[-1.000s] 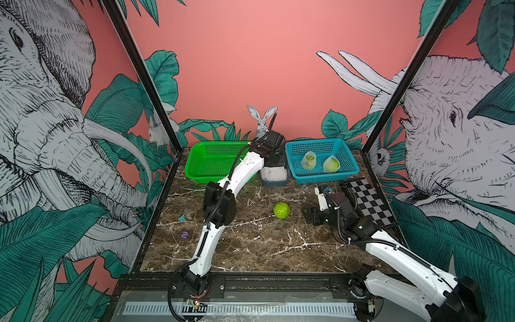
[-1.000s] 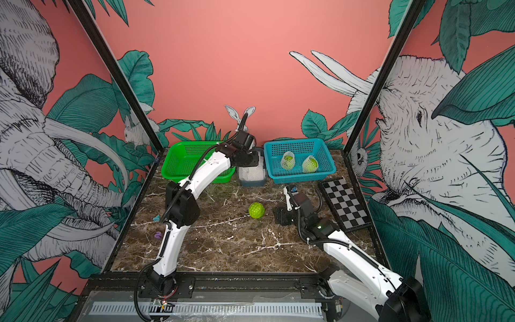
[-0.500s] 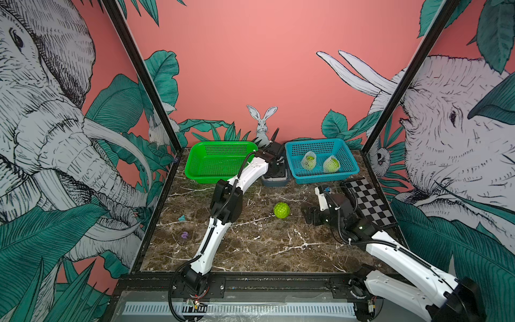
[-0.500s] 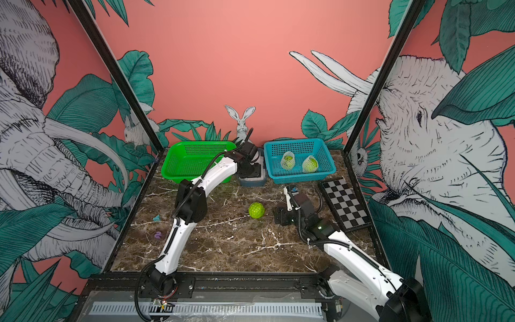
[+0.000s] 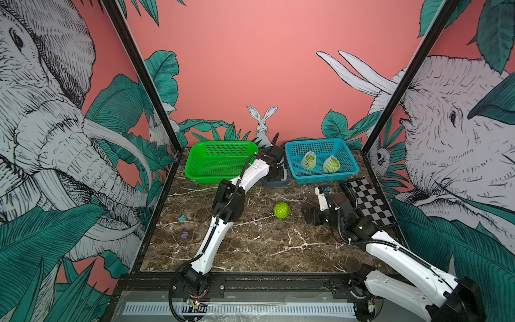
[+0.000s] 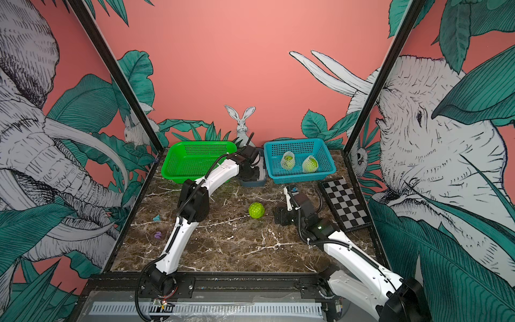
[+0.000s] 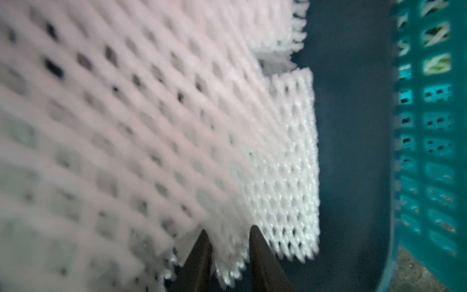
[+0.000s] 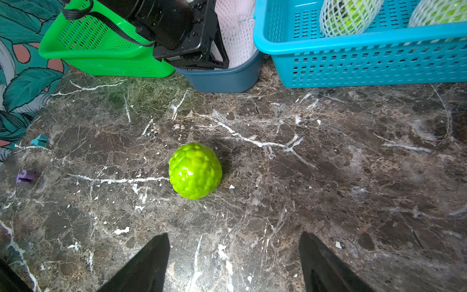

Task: Sleeve custard apples in foam nets
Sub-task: Pick up the foam net from the storage box.

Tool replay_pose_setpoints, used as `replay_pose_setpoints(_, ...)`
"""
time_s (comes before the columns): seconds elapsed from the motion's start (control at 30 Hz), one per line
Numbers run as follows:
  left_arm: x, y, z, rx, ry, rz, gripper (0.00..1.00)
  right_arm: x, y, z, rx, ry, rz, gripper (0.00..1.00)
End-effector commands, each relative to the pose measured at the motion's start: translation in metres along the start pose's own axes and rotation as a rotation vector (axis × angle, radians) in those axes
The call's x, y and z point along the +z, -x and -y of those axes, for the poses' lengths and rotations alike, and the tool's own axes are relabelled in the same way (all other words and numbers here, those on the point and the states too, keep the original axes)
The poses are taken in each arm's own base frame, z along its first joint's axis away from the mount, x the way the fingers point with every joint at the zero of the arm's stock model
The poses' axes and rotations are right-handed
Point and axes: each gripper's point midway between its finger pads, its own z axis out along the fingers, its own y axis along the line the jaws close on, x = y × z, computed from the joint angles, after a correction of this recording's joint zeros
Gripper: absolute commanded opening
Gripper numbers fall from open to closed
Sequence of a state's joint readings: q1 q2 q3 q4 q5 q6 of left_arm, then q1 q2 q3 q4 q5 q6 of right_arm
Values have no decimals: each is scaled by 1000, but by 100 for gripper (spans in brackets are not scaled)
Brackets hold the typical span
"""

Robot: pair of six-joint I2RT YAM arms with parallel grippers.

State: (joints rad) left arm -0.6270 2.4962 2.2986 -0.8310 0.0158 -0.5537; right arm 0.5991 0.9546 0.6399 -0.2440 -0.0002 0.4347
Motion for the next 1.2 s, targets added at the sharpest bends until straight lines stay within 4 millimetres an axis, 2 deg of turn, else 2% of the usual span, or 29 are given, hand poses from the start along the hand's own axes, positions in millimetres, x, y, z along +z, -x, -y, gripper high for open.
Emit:
replay_pose_setpoints(0.0, -17, 2, 5, 6, -16, 7, 19, 2, 3, 1, 9, 0, 20, 83)
replay_pose_setpoints(0.13, -41, 12, 12, 10, -47, 42, 0, 3, 4, -1, 13, 8, 20, 83)
replay_pose_setpoints(0.33, -76, 22, 17, 23, -70, 95, 0, 4, 7, -2, 17, 15, 28, 84)
replay_pose_setpoints(0.7, -113, 19, 19, 22, -142, 139, 0, 5, 11, -7, 26, 35, 29, 85)
replay_pose_setpoints(0.87, -145, 24, 25, 56, -194, 190, 0, 3, 22, -15, 7, 61, 37, 89)
replay_pose_setpoints(0.97, -167, 24, 29, 92, -227, 218, 0, 1, 33, -23, -17, 83, 39, 99)
replay_pose_setpoints(1.07, -187, 22, 28, 118, -248, 254, 0, 1, 41, -25, -19, 81, 32, 99)
replay_pose_setpoints(1.17, -208, 16, 33, 168, -309, 305, 0, -1, 52, -38, -17, 148, 36, 99)
